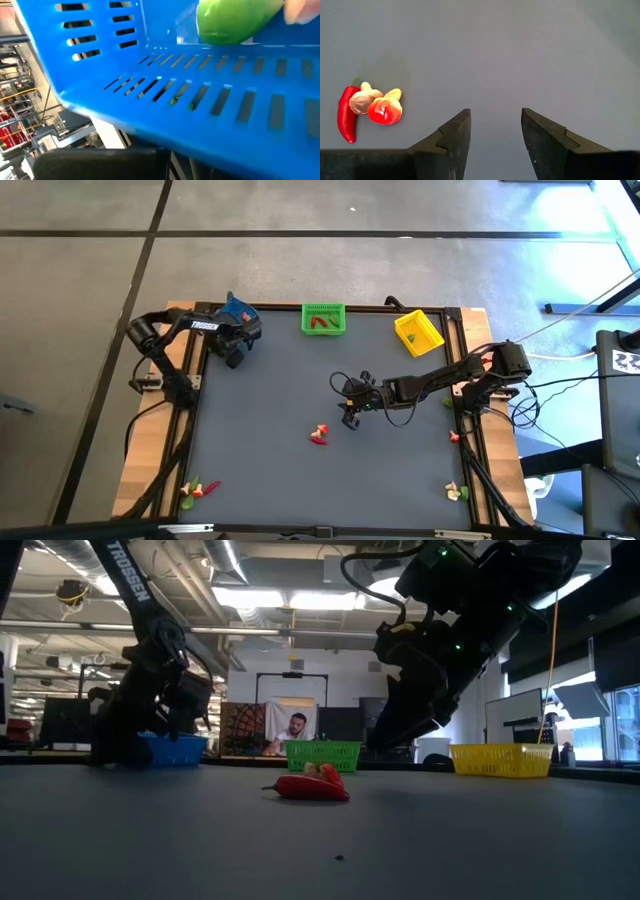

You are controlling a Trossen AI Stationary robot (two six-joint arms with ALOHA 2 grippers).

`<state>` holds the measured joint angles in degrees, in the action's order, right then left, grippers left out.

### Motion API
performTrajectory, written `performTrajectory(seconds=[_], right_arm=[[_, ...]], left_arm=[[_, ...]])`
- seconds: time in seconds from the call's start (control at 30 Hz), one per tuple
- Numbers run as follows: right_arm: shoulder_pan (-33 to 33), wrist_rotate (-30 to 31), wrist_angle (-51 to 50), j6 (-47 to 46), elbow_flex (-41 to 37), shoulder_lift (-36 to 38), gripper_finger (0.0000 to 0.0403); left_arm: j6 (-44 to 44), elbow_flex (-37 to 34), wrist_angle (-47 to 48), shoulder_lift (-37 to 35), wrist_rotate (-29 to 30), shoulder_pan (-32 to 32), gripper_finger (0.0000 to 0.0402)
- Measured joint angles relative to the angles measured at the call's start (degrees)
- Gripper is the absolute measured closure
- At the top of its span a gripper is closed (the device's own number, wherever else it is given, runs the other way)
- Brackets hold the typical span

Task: Sort produce into baskets
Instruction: Put the green chili pepper into the yellow bin

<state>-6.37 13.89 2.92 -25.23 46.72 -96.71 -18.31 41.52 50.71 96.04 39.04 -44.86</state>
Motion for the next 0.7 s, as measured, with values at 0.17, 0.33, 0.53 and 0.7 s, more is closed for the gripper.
performTrajectory(seconds=[0.17,0.33,0.53,0.7], right_arm=[[0.00,0.00,0.02,0.00,0.00,0.00,0.0228],[0.00,0.00,0.07,0.00,0.00,0.00,0.0228],[0.00,-0.01,0.09,0.00,0.00,0.00,0.0228],[0.00,-0.01,0.22,0.00,-0.01,0.00,0.0228]], left_arm=[[-1.09,0.82,2.27,-3.06,0.03,2.51,0.0351],[-0.92,2.44,7.23,-6.87,-1.40,5.54,0.0347],[-1.73,3.98,12.17,-13.03,-4.66,9.46,0.0346],[-0.81,5.08,12.63,-19.06,-9.05,13.36,0.0346]])
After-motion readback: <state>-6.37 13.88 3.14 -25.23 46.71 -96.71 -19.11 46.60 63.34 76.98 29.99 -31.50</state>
